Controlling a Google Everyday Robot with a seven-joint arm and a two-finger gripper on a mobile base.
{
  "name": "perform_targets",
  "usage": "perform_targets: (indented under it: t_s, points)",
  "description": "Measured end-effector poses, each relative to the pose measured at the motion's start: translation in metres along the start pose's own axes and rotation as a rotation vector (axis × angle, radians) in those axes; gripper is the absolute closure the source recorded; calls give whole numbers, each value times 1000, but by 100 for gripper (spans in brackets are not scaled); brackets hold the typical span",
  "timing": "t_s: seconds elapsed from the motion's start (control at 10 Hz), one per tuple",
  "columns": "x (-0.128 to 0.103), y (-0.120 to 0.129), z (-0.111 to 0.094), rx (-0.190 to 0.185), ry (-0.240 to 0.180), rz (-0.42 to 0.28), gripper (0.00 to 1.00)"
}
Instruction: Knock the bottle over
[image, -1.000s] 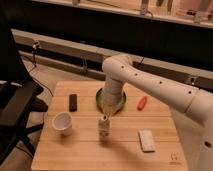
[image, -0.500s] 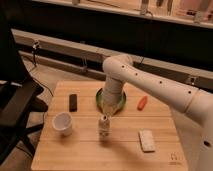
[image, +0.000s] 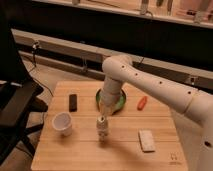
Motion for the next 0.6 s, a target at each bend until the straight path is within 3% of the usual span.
perform_targets:
  t_s: [0.3, 0.5, 0.6]
  points:
    - [-16, -2, 3, 11, -22, -9, 90]
    - [-24, 2, 7, -5, -45, -53, 90]
    - [-28, 2, 9, -18, -58, -83, 84]
